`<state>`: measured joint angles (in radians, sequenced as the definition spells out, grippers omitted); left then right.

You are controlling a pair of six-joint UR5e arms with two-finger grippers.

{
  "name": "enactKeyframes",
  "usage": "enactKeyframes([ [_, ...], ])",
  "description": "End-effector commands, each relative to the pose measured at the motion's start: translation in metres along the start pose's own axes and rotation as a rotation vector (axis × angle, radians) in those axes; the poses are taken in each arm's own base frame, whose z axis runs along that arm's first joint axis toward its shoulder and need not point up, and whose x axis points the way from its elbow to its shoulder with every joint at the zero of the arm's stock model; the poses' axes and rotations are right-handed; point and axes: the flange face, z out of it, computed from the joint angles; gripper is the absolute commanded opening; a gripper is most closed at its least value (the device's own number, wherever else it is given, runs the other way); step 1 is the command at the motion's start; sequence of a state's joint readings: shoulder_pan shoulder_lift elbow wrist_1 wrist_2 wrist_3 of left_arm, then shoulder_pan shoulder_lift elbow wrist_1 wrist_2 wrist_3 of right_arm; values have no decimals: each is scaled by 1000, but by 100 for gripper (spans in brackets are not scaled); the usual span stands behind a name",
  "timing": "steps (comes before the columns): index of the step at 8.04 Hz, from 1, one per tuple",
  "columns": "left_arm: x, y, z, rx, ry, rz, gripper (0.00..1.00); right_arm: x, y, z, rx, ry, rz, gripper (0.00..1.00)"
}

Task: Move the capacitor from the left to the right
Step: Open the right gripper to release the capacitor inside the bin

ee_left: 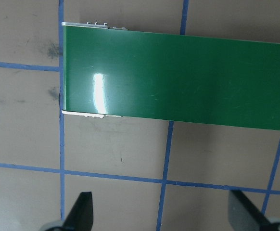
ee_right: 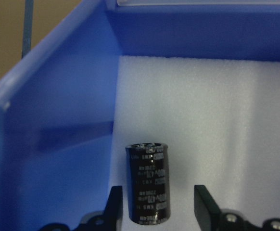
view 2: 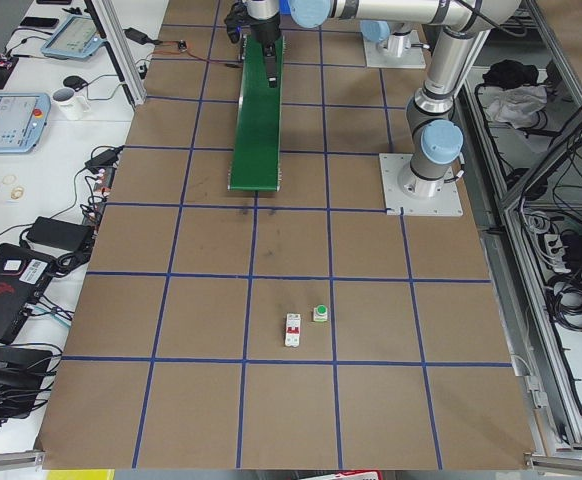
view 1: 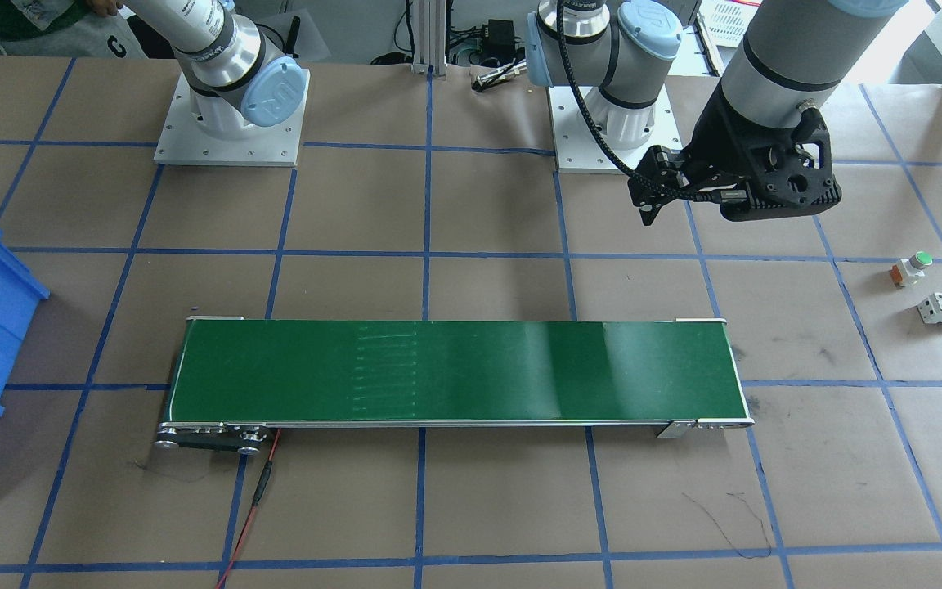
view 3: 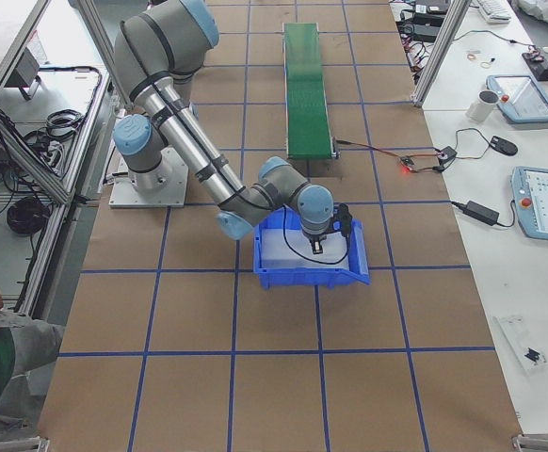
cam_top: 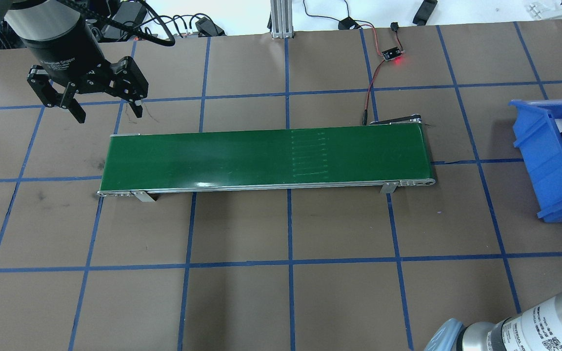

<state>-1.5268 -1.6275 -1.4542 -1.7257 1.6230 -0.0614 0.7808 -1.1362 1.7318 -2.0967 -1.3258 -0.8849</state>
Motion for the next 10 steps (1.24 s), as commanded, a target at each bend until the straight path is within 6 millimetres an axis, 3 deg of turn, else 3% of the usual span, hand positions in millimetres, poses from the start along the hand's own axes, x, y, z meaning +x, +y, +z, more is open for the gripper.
enactKeyframes([
  [1, 0, 0, 0, 1, 0, -1, 100, -3, -4, -15, 30, 11, 10, 100],
  [5, 0, 0, 0, 0, 0, 1, 100, -30, 2, -107, 45, 203, 102, 100],
  [7, 0, 0, -1, 1, -1, -1, 100, -46, -7, -149, 91, 264, 109, 100],
  [9, 0, 1, -1, 3, -4, 1, 100, -91, -18, -171, 77, 291, 143, 100],
  [10, 0, 1, -1, 3, -6, 1, 100, -135, -30, -184, 93, 301, 143, 100],
])
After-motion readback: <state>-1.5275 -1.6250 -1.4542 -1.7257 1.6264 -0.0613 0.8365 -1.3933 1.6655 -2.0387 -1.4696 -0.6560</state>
